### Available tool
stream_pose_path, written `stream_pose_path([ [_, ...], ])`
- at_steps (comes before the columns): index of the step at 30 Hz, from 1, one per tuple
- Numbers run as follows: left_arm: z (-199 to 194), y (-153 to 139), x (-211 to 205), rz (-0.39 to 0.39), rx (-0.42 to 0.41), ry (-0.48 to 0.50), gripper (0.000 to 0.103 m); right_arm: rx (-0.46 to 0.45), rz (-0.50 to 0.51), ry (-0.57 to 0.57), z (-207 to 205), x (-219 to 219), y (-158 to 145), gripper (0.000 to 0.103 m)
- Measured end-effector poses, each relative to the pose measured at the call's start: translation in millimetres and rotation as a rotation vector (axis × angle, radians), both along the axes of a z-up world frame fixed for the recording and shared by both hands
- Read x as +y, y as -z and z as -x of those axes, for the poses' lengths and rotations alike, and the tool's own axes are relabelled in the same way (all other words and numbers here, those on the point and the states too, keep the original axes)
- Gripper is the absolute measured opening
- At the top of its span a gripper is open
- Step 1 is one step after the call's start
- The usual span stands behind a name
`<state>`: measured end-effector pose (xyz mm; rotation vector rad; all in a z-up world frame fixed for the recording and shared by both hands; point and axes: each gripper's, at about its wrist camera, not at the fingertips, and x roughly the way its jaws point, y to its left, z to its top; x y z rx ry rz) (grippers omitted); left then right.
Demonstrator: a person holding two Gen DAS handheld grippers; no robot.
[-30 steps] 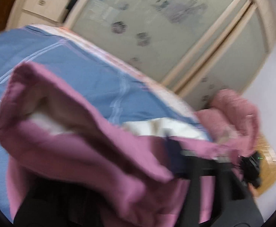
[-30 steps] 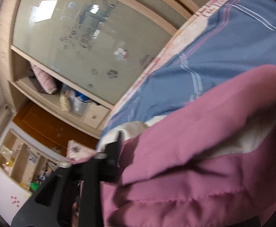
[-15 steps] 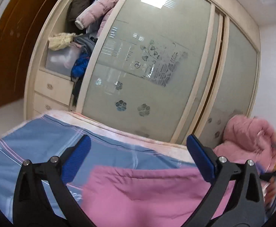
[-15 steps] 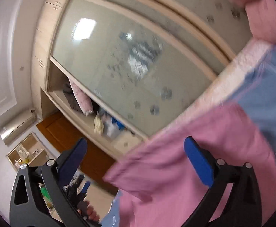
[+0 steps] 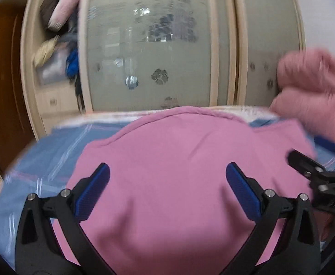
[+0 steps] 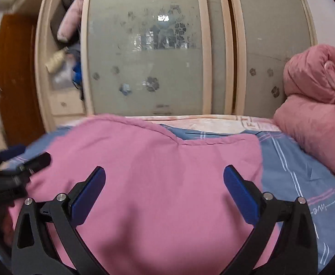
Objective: Fold large clothes
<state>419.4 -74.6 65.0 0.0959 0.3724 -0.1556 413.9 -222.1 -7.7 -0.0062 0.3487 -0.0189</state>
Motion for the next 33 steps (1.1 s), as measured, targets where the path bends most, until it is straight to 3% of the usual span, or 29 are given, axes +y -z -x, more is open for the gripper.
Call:
stream_pose_path([
  [2,-29,11,-10,-0.051,0.020,-0.053,0.101,0.043,-0.027,0.044,-39,-9,11,0.102],
  [6,-97,48,-9,-0.029,0.173,-0.038,0.101,0.184,-0.130,0.073,-92,-37,35,0.102],
  [8,-114,62,-5,-0.031,0.175,-0.013,0.101,0.204,-0.096,0.111,-115,-53,48,0.102],
  [11,-142,75,15,0.074,0.208,-0.007,0.101,0.257,-0.124,0.187,-144,-83,65,0.102],
  [15,-172,78,48,0.171,0.218,-0.024,0.101,0.405,-0.259,0.278,-175,-133,103,0.102],
  [16,-179,78,57,0.189,0.216,-0.047,0.101,0.401,-0.291,0.267,-176,-139,109,0.101],
  [19,-199,88,121,0.335,0.251,-0.183,0.086,0.369,-0.294,0.265,-171,-140,114,0.098],
  [20,-201,99,152,0.409,0.272,-0.234,0.085,0.369,-0.288,0.269,-171,-140,114,0.098],
  [22,-197,113,183,0.464,0.283,-0.300,0.084,0.361,-0.274,0.270,-171,-135,114,0.098],
  [25,-192,130,217,0.599,0.302,-0.314,0.084,0.344,-0.281,0.269,-170,-134,115,0.098],
  [28,-186,120,197,0.494,0.251,-0.295,0.087,0.304,-0.298,0.265,-159,-135,110,0.098],
  [30,-177,113,196,0.493,0.200,-0.283,0.094,0.176,-0.437,0.209,-136,-153,103,0.098],
  [31,-175,110,196,0.503,0.201,-0.284,0.100,0.115,-0.537,0.183,-122,-166,104,0.099],
  [33,-165,103,205,0.536,0.248,-0.311,0.100,0.080,-0.730,0.215,-95,-200,112,0.102],
])
